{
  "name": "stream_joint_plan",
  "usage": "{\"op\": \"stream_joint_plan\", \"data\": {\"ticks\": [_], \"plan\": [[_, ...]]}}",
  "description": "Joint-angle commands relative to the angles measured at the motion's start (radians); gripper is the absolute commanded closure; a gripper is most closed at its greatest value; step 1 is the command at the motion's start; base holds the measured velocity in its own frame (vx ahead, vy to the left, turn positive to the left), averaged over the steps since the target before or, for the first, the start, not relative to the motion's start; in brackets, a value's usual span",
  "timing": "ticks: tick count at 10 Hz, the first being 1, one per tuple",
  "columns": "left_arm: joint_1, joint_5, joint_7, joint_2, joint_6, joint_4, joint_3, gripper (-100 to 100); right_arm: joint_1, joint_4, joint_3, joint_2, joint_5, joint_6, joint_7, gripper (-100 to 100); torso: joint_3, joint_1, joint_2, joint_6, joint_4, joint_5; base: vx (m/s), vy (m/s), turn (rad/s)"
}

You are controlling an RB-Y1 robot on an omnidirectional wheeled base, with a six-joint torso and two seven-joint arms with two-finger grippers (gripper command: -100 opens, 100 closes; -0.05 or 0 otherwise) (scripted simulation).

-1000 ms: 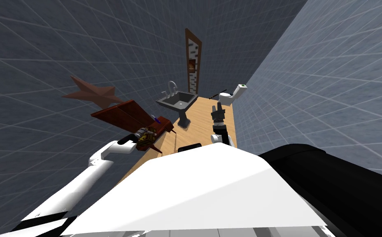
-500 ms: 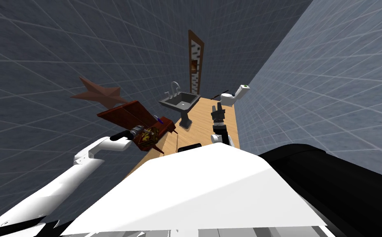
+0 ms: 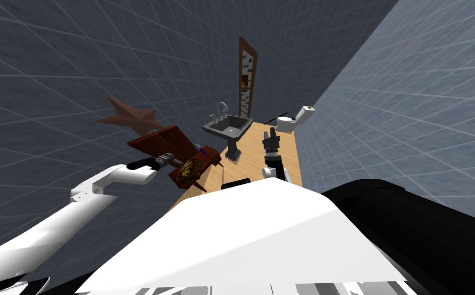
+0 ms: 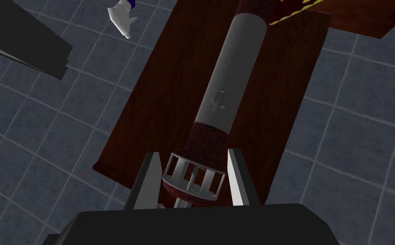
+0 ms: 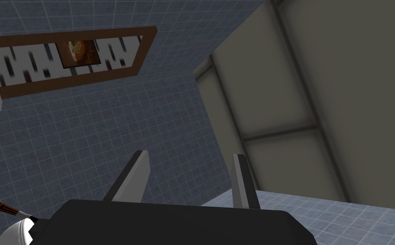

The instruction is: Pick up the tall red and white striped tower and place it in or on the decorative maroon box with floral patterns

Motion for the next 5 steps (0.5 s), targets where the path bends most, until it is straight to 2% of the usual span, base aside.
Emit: {"op": "stream_joint_plan", "data": {"ticks": [1, 2, 3, 4, 5], "plan": [[-0.003, 0.012, 0.002, 0.022, 0.03, -0.016, 0.009, 100, 0.0, 0.0, 0.0, 0.0, 0.0, 0.0, 0.0, 0, 0.0, 0.0, 0.0, 0.0, 0.0, 0.0, 0.063, 0.081, 0.026], [-0.01, 0.024, 0.0, 0.04, 0.05, -0.023, 0.014, 100, 0.0, 0.0, 0.0, 0.0, 0.0, 0.0, 0.0, 0, 0.0, -0.001, 0.001, 0.0, 0.0, 0.0, 0.049, 0.07, 0.032], [-0.007, 0.017, 0.002, 0.031, 0.04, -0.023, 0.012, 100, 0.0, 0.0, 0.0, 0.0, 0.0, 0.0, 0.0, 0, 0.001, -0.002, 0.002, 0.0, 0.0, 0.0, 0.021, 0.032, 0.006], [-0.008, 0.018, 0.002, 0.033, 0.045, -0.023, 0.013, -100, 0.0, 0.0, 0.0, 0.0, 0.0, 0.0, 0.0, 0, 0.002, -0.004, 0.004, 0.0, 0.0, 0.0, 0.005, 0.007, -0.001], [-0.007, 0.017, 0.002, 0.033, 0.045, -0.023, 0.013, -100, 0.0, 0.0, 0.0, 0.0, 0.0, 0.0, 0.0, 0, 0.003, -0.006, 0.005, 0.001, 0.001, 0.0, 0.0, 0.0, 0.0]]}}
